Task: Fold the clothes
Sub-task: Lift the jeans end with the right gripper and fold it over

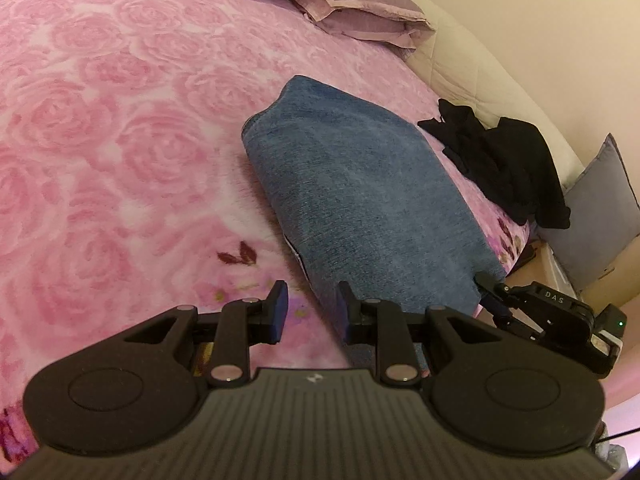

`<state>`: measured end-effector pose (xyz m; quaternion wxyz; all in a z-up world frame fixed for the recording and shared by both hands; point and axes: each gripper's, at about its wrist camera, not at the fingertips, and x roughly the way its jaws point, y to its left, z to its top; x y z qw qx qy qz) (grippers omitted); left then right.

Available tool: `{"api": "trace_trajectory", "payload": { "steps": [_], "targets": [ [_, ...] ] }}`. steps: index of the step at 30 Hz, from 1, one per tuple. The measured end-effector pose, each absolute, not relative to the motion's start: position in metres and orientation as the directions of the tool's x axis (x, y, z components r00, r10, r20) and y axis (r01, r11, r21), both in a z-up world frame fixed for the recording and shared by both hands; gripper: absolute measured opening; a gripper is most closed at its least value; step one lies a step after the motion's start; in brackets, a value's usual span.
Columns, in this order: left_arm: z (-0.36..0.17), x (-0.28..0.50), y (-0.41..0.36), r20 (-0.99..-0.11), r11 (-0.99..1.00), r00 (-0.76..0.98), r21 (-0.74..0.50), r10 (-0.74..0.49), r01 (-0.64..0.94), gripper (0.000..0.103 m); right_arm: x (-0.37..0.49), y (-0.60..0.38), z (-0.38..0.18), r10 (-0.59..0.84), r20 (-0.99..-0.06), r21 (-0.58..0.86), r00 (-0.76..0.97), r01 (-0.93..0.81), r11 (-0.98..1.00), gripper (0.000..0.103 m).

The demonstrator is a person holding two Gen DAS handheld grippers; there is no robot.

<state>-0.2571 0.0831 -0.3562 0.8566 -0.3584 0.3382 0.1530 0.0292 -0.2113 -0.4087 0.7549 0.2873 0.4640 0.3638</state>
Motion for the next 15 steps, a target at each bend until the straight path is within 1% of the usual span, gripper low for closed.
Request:
{"api": "trace_trajectory", "payload": {
  "steps": [2,4,6,9,11,12,13,14,15],
  "targets": [
    [-0.357,-0.256,0.084,-0.685,0.693,0.728,-0.519,0.013,-0.501,0.02,0.027,-0.216,-0.408,0.804,-0.504,0.778,0.314,-0.24,0.581,0.03],
    [-0.358,-0.254,0.084,-0.681,0.694,0.732,-0.523,0.009,-0.495,0.021,0.021,-0.228,-0.411,0.808,-0.498,0.808,0.316,-0.172,0.564,0.062],
    [-0.36,-0.252,0.085,-0.68,0.688,0.733,-0.531,0.002,-0.494,0.021,0.016,-0.238,-0.418,0.825,-0.477,0.846,0.302,-0.095,0.524,0.08],
    [-0.364,-0.25,0.087,-0.681,0.68,0.732,-0.541,-0.009,-0.495,0.021,0.016,-0.236,-0.427,0.863,-0.431,0.887,0.264,-0.05,0.458,0.08],
    [-0.365,-0.251,0.088,-0.682,0.678,0.732,-0.542,-0.009,-0.497,0.021,0.019,-0.228,-0.431,0.851,-0.451,0.877,0.268,-0.045,0.479,0.08],
    [-0.365,-0.251,0.089,-0.682,0.676,0.732,-0.542,-0.007,-0.499,0.021,0.022,-0.224,-0.432,0.848,-0.459,0.872,0.266,-0.048,0.487,0.074],
    [-0.366,-0.251,0.09,-0.682,0.675,0.732,-0.543,-0.006,-0.5,0.021,0.025,-0.22,-0.433,0.846,-0.464,0.868,0.262,-0.053,0.493,0.056],
    [-0.366,-0.252,0.092,-0.682,0.673,0.731,-0.543,-0.004,-0.503,0.021,0.029,-0.216,-0.434,0.844,-0.47,0.865,0.258,-0.058,0.499,0.046],
    [-0.367,-0.253,0.093,-0.683,0.67,0.73,-0.543,-0.002,-0.506,0.021,0.032,-0.212,-0.435,0.842,-0.476,0.861,0.254,-0.062,0.505,0.04]
  ]
}}
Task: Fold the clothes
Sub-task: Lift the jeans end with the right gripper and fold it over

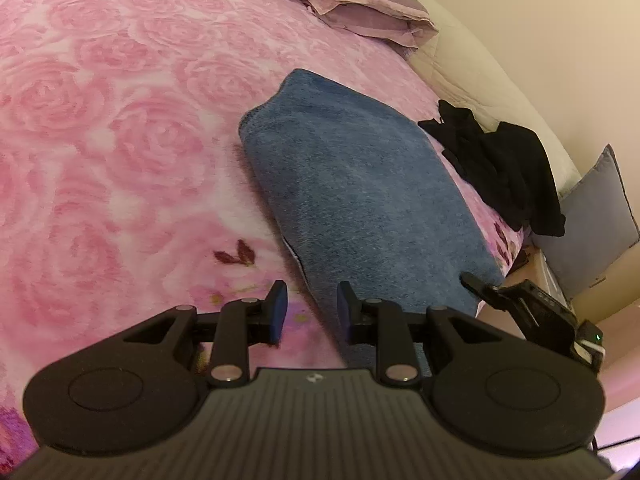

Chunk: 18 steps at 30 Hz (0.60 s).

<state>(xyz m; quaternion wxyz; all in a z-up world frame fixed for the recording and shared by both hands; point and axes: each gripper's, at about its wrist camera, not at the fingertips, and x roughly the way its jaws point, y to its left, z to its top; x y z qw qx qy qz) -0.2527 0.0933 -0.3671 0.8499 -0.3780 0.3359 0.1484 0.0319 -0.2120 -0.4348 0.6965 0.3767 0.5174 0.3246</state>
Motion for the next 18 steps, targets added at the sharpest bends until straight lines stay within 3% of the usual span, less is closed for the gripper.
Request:
{"api": "trace_trajectory", "payload": {
  "steps": [1,4,11,14,18],
  "targets": [
    [-0.368,-0.253,0.095,-0.685,0.668,0.728,-0.542,0.0,-0.51,0.021,0.037,-0.208,-0.433,0.84,-0.487,0.853,0.241,-0.079,0.517,0.032],
    [-0.371,-0.252,0.101,-0.69,0.662,0.724,-0.539,0.007,-0.521,0.021,0.054,-0.195,-0.422,0.826,-0.531,0.814,0.192,-0.158,0.56,0.025],
    [-0.372,-0.243,0.11,-0.68,0.659,0.733,-0.551,0.002,-0.512,0.021,0.131,-0.169,-0.385,0.817,-0.509,0.711,0.271,-0.402,0.577,0.019],
    [-0.375,-0.236,0.111,-0.671,0.652,0.742,-0.568,-0.013,-0.502,0.023,0.172,-0.155,-0.395,0.804,-0.549,0.72,0.228,-0.358,0.594,0.023],
    [-0.379,-0.232,0.12,-0.626,0.614,0.779,-0.629,-0.037,-0.476,0.026,0.16,-0.179,-0.388,0.798,-0.538,0.735,0.271,-0.311,0.602,0.043]
  ]
}}
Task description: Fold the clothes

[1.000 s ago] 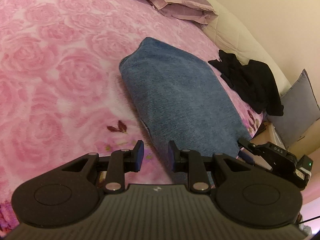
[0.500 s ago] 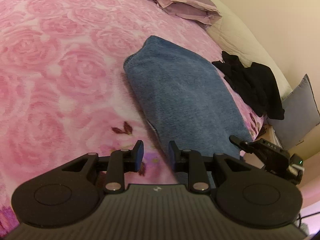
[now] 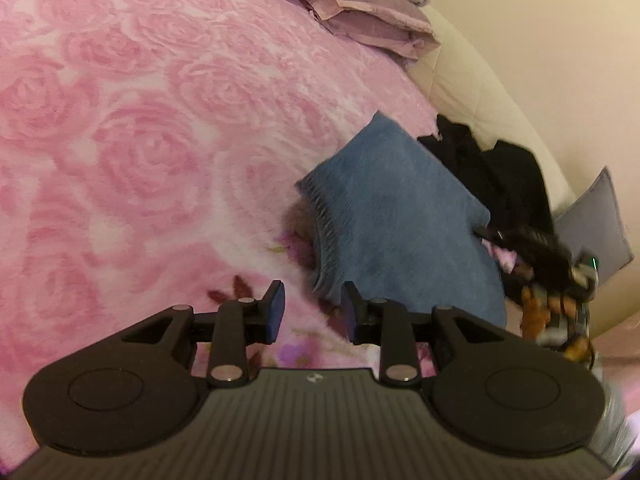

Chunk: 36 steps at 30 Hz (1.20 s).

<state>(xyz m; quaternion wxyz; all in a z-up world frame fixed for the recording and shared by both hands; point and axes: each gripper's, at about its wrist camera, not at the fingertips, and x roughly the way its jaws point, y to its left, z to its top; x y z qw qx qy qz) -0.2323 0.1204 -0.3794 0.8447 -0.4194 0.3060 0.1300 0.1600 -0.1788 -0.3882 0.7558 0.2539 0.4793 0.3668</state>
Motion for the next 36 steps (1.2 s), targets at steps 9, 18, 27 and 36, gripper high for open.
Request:
{"api": "trace_trajectory", "payload": {
  "steps": [9,18,27,36],
  "targets": [
    [-0.404,-0.218,0.148,-0.491,0.459,0.862,-0.8,-0.127,-0.387,0.03,0.039,-0.236,-0.384,0.832,-0.466,0.748,0.301,-0.369,0.552,0.061],
    [-0.414,-0.205,0.153,-0.356,0.441,0.909,-0.866,-0.217,-0.234,0.011,0.047,-0.222,-0.399,0.778,-0.543,0.674,0.317,-0.387,0.629,0.013],
    [-0.406,-0.222,0.16,-0.424,0.514,0.903,-0.79,-0.065,-0.334,0.02,0.049,-0.223,-0.396,0.737,-0.594,0.641,0.323,-0.364,0.676,0.017],
    [-0.413,-0.19,0.181,-0.397,0.449,0.906,-0.843,-0.146,-0.297,0.035,0.074,-0.198,-0.366,0.725,-0.568,0.586,0.388,-0.427,0.688,0.041]
  ]
}}
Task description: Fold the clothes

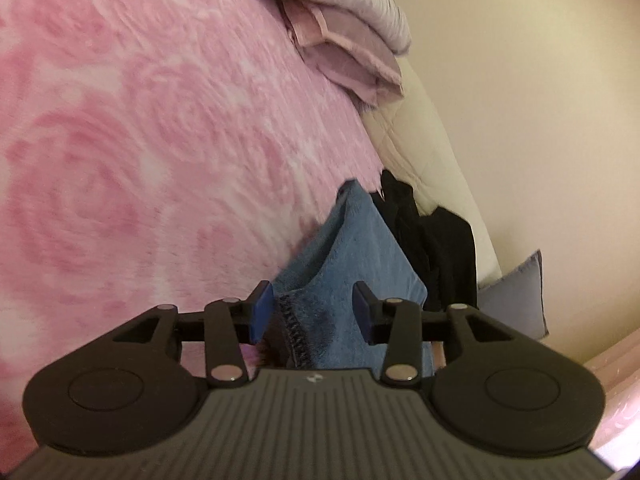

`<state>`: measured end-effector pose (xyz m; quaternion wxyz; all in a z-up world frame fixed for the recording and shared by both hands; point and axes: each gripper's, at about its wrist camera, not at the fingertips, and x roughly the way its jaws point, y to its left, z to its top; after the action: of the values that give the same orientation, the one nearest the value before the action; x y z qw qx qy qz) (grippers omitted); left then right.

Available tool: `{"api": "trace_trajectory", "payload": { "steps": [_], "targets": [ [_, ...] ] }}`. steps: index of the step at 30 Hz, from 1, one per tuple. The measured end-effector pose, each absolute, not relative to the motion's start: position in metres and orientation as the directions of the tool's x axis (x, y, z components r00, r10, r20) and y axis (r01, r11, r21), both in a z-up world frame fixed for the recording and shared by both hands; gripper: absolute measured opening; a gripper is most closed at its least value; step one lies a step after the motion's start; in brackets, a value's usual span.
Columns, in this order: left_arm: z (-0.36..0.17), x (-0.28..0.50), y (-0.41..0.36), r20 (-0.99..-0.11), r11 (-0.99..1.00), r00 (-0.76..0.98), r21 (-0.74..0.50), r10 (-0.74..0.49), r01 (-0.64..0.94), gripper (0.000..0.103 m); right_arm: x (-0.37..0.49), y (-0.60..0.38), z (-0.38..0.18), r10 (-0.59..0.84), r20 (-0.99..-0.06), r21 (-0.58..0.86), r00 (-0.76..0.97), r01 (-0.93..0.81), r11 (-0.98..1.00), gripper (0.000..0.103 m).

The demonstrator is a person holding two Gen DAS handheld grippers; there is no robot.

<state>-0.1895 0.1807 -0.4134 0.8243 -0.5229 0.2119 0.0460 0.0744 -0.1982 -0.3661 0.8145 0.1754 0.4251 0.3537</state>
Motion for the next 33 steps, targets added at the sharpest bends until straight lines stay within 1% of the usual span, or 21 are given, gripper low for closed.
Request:
{"api": "trace_trajectory", "payload": {
  "steps": [1,2,3,4,6,7,8,9,10,11,12,13,14,17,19,25,26,27,29,30,33],
  "targets": [
    [-0.413,-0.186,0.179,-0.395,0.46,0.907,-0.839,-0.15,-0.289,0.028,0.078,-0.195,-0.37,0.725,-0.573,0.588,0.382,-0.425,0.688,0.041],
    [-0.412,-0.182,0.178,-0.406,0.489,0.903,-0.821,-0.139,-0.294,0.005,0.081,-0.193,-0.374,0.723,-0.58,0.586,0.375,-0.424,0.69,0.041],
    [-0.411,-0.178,0.177,-0.421,0.523,0.899,-0.797,-0.122,-0.302,0.006,0.084,-0.19,-0.377,0.721,-0.587,0.584,0.369,-0.424,0.692,0.028],
    [-0.411,-0.175,0.176,-0.445,0.548,0.89,-0.771,-0.098,-0.325,0.006,0.087,-0.187,-0.381,0.719,-0.593,0.582,0.362,-0.424,0.694,0.019],
    [-0.412,-0.171,0.173,-0.496,0.588,0.867,-0.714,-0.042,-0.38,0.006,0.091,-0.184,-0.387,0.715,-0.605,0.58,0.351,-0.421,0.697,0.019],
    [-0.409,-0.169,0.172,-0.522,0.608,0.853,-0.681,-0.01,-0.409,0.008,0.092,-0.184,-0.388,0.713,-0.61,0.581,0.346,-0.417,0.699,0.019],
    [-0.404,-0.169,0.174,-0.534,0.623,0.845,-0.656,0.016,-0.426,0.012,0.093,-0.184,-0.388,0.711,-0.614,0.581,0.341,-0.414,0.701,0.02],
    [-0.397,-0.168,0.177,-0.527,0.634,0.849,-0.646,0.031,-0.425,0.012,0.095,-0.185,-0.386,0.713,-0.619,0.584,0.329,-0.415,0.698,0.022],
    [-0.39,-0.164,0.183,-0.511,0.639,0.859,-0.654,0.021,-0.405,0.014,0.1,-0.186,-0.381,0.718,-0.616,0.587,0.326,-0.418,0.693,0.026],
    [-0.384,-0.159,0.19,-0.493,0.641,0.87,-0.667,0.003,-0.38,0.022,0.105,-0.188,-0.376,0.723,-0.61,0.591,0.326,-0.421,0.688,0.028],
    [-0.381,-0.149,0.196,-0.486,0.627,0.873,-0.69,-0.032,-0.361,0.032,0.11,-0.19,-0.371,0.727,-0.604,0.594,0.326,-0.424,0.683,0.03],
    [-0.38,-0.137,0.203,-0.483,0.605,0.872,-0.717,-0.074,-0.346,0.035,0.116,-0.189,-0.364,0.728,-0.593,0.585,0.344,-0.437,0.683,0.031],
    [-0.378,-0.125,0.21,-0.478,0.581,0.871,-0.743,-0.116,-0.33,0.036,0.123,-0.187,-0.357,0.73,-0.583,0.577,0.356,-0.45,0.681,0.032],
    [-0.383,-0.089,0.226,-0.46,0.498,0.859,-0.812,-0.223,-0.306,0.036,0.147,-0.173,-0.346,0.75,-0.559,0.583,0.352,-0.476,0.658,0.033],
    [-0.39,-0.069,0.234,-0.452,0.447,0.848,-0.842,-0.277,-0.303,0.036,0.157,-0.164,-0.345,0.754,-0.563,0.589,0.337,-0.476,0.653,0.033],
    [-0.413,-0.04,0.244,-0.433,0.347,0.836,-0.883,-0.337,-0.318,0.034,0.169,-0.154,-0.351,0.766,-0.558,0.599,0.32,-0.484,0.638,0.033],
    [-0.414,-0.038,0.244,-0.422,0.338,0.839,-0.889,-0.344,-0.309,0.032,0.17,-0.154,-0.352,0.767,-0.557,0.6,0.318,-0.484,0.637,0.033],
    [-0.415,-0.037,0.243,-0.409,0.334,0.842,-0.895,-0.35,-0.296,0.022,0.171,-0.154,-0.354,0.768,-0.556,0.601,0.317,-0.485,0.635,0.033],
    [-0.413,-0.034,0.242,-0.393,0.342,0.848,-0.899,-0.356,-0.273,0.017,0.171,-0.152,-0.355,0.765,-0.561,0.59,0.317,-0.495,0.638,0.033],
    [-0.412,-0.032,0.242,-0.389,0.348,0.851,-0.899,-0.353,-0.266,0.012,0.171,-0.151,-0.355,0.762,-0.565,0.582,0.317,-0.501,0.64,0.033],
    [-0.408,-0.033,0.243,-0.361,0.346,0.861,-0.908,-0.358,-0.236,0.01,0.171,-0.147,-0.355,0.754,-0.575,0.56,0.317,-0.519,0.646,0.033]
  ]
}}
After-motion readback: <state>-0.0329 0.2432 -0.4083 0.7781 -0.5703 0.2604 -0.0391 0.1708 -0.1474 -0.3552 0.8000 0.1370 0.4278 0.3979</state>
